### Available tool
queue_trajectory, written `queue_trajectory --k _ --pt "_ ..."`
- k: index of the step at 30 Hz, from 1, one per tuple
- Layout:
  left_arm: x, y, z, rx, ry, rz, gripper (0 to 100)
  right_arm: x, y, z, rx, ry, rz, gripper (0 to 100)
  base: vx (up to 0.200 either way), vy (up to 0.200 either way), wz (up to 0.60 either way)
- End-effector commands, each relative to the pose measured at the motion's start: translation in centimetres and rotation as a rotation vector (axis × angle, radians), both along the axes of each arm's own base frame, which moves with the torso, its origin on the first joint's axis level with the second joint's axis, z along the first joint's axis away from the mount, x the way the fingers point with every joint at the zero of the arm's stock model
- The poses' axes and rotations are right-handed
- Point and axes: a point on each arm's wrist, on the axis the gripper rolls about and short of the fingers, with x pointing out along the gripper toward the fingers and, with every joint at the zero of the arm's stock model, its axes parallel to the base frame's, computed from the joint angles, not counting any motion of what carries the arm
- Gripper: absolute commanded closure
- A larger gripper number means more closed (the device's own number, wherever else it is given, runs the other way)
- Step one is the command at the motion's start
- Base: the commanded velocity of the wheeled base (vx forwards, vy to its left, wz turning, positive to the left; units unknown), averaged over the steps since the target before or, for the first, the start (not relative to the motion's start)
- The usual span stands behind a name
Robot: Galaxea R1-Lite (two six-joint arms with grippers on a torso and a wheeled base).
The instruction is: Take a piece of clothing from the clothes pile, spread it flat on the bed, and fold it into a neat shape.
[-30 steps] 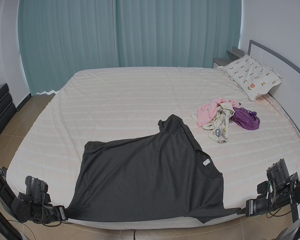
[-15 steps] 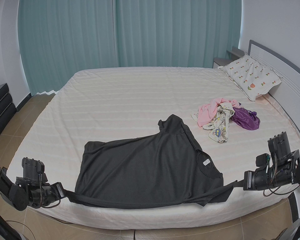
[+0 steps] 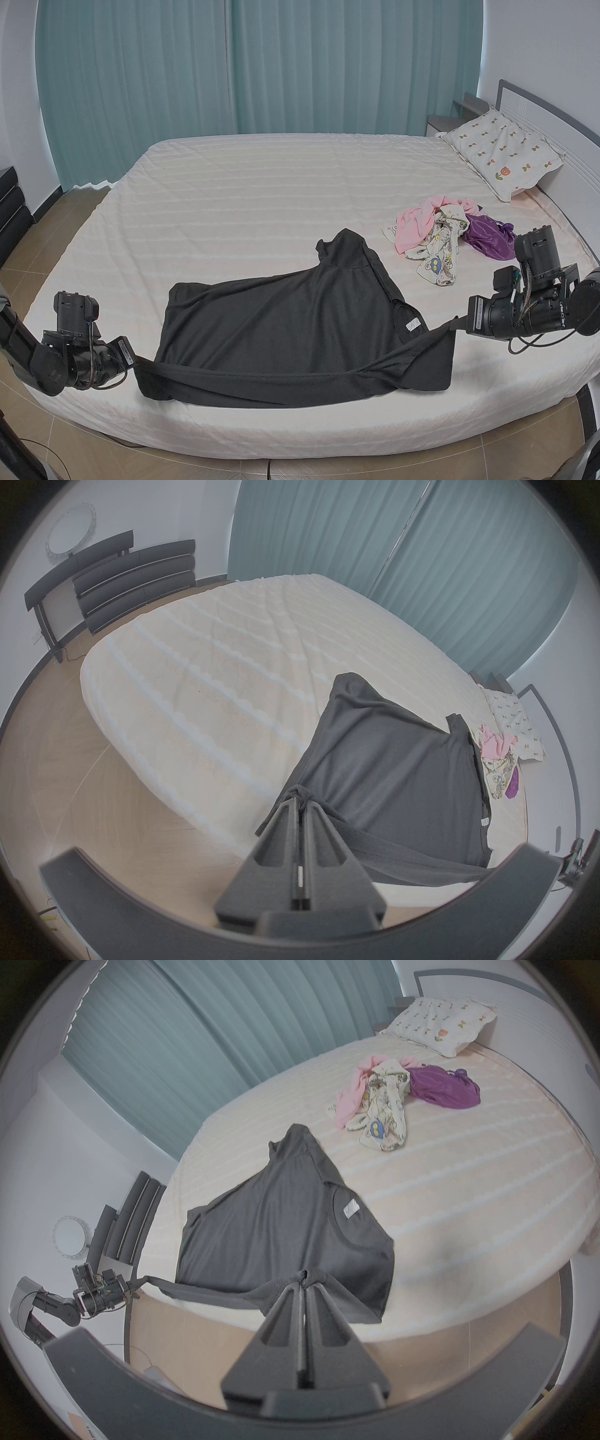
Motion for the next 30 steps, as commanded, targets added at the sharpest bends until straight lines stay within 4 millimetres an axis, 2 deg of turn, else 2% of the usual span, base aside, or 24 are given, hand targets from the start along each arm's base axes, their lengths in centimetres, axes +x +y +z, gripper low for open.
queue_trajectory --k 1,7,11,12,22,30 --pt "2.0 0.0 -1.2 0.001 0.026 0.007 100 2.1 0.6 -1.4 -0.011 0.004 -0.013 100 0.0 0.0 0.0" --pt "3.9 0.1 -1.9 -0.014 0.026 0.021 100 4.4 0.8 -2.6 -0.029 -0.045 -0.061 100 0.0 0.0 0.0" --pt "4.8 0.1 -2.3 -0.014 0.028 0.021 100 5.1 0.9 -2.9 -0.031 -0.05 -0.073 100 0.0 0.0 0.0" --pt "5.5 0.1 -2.4 -0.015 0.017 0.022 100 5.5 0.7 -3.0 -0.031 -0.051 -0.089 100 0.0 0.0 0.0" --pt "7.1 0.0 -2.9 -0.015 0.008 0.02 100 6.7 0.0 -4.1 -0.034 -0.046 -0.129 100 0.0 0.0 0.0" --pt "8.4 0.0 -4.5 -0.014 0.036 0.018 100 8.0 0.3 -5.5 -0.013 -0.087 -0.128 100 0.0 0.0 0.0"
